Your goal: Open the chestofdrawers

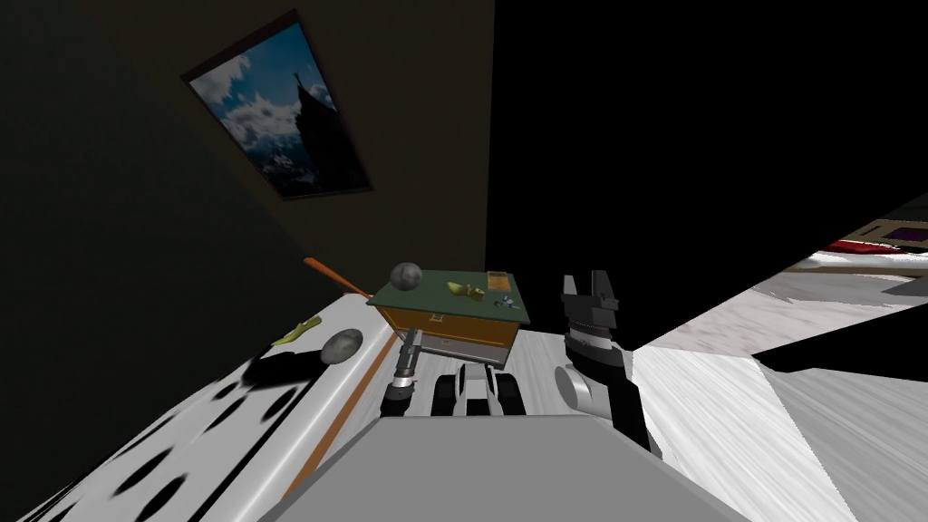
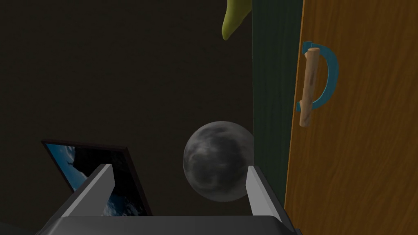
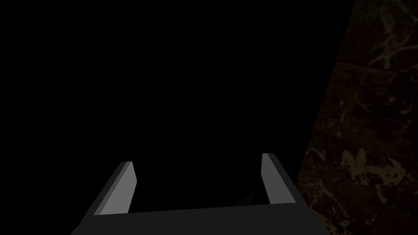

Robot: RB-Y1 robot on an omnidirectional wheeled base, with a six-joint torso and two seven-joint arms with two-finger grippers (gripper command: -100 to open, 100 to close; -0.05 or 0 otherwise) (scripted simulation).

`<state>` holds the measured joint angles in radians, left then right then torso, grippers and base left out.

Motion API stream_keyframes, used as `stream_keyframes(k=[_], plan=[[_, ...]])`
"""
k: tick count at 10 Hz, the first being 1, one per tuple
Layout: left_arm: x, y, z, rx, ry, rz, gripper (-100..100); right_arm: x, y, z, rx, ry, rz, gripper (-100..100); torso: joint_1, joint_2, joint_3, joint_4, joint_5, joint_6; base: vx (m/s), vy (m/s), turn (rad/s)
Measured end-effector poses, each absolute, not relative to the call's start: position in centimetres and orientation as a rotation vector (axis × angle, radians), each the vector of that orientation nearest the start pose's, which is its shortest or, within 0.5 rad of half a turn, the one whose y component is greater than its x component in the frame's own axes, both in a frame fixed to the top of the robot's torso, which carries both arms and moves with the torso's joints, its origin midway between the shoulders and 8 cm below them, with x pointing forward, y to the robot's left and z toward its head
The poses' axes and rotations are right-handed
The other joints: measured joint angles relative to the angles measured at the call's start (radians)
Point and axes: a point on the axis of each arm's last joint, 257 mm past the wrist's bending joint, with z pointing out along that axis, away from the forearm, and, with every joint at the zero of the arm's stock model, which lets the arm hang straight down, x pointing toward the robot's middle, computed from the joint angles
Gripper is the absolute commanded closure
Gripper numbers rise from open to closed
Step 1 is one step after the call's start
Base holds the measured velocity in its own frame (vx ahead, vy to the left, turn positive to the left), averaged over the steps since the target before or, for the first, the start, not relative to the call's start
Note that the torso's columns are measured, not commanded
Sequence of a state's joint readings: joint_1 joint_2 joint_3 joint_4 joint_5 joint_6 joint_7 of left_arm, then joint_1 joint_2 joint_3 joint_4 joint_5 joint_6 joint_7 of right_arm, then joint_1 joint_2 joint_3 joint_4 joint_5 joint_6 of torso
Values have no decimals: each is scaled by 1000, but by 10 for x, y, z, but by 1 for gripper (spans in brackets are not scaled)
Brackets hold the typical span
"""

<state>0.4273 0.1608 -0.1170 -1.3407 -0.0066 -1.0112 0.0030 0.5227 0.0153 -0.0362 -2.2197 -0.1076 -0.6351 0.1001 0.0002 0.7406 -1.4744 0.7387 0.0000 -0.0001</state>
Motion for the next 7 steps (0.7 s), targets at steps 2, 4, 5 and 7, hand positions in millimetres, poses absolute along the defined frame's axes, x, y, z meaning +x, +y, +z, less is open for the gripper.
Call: stream_keyframes(k=[2,4,5,7], plan=[[334,251,-285,-841,1047,-1307,-100,324,-309,16,654,513,1232,0,0,-2,-1,-1,0,0,65,1,-39],[325,248,-301,-857,1059,-1308,-100,324,-309,16,654,513,1232,0,0,-4,-3,-1,0,0,93,3,-59],[323,246,-306,-864,1065,-1306,-100,324,-309,16,654,513,1232,0,0,-3,-2,-1,0,0,80,-7,-47],[313,242,-320,-883,1078,-1306,-100,324,-309,16,654,513,1232,0,1,-3,-2,-1,0,0,74,19,-65]])
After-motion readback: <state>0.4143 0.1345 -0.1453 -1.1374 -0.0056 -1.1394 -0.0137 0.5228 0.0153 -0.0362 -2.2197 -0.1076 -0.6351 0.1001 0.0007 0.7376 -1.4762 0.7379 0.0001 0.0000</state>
